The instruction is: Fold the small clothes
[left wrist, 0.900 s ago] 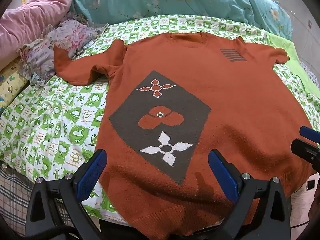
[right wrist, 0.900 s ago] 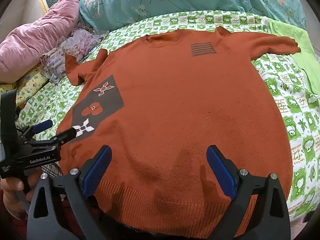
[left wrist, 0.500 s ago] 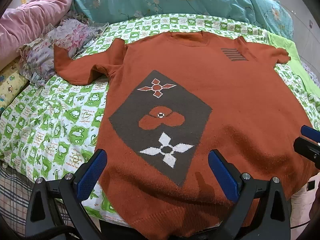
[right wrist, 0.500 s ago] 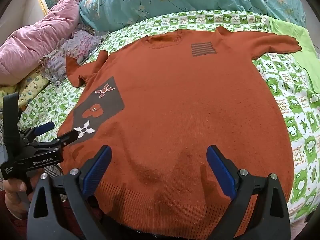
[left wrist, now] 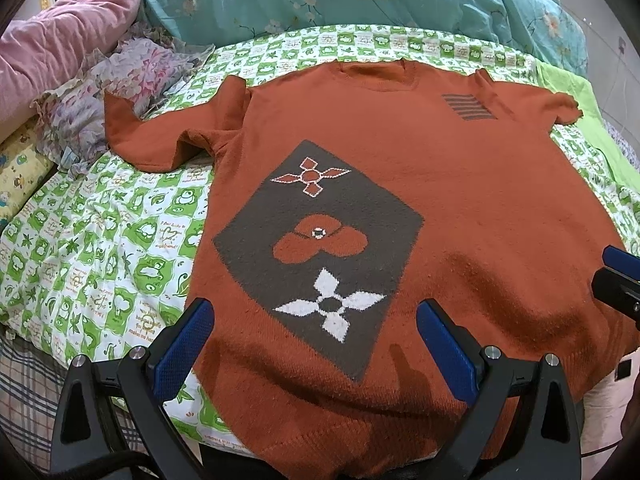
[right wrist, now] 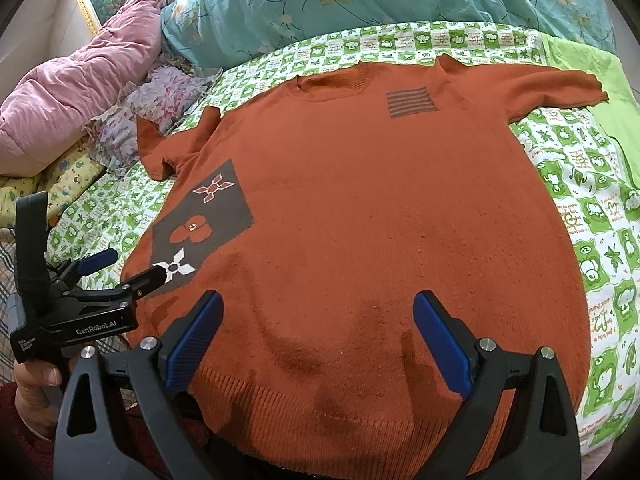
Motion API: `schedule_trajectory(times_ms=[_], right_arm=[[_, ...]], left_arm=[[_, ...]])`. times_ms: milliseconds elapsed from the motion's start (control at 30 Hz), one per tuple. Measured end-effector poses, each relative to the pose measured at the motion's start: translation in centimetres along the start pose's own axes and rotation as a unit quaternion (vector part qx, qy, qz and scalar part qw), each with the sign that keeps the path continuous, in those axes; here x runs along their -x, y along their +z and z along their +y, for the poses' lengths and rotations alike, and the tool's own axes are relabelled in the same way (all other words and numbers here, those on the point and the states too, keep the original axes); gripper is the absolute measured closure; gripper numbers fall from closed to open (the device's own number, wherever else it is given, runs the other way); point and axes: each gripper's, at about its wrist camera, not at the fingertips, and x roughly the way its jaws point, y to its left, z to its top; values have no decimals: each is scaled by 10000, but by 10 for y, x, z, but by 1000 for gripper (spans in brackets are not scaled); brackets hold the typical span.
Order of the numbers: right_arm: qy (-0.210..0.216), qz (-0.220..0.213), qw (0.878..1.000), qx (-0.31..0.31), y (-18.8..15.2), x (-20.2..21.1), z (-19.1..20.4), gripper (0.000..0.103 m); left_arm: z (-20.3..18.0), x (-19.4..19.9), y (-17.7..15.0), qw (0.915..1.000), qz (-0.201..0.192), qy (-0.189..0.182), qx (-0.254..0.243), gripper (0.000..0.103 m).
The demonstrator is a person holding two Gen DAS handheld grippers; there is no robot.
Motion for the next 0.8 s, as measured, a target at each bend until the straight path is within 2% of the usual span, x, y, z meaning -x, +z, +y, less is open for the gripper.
schedule_trajectory(times_ms=[433,667,800], right_arm=[[49,24,9999,-85,3,-5,-4,7],[60,31,9999,-147,11,-11,-15,7],[-21,-4,9995,-331,21,-12,-34,7]], left_arm=[[-2,-5,6,9997,-36,179,-141,2],[-4,-10,12,9999,31,6,-99,2],[-4,-16,20,10000,-1,-52,-73,2]])
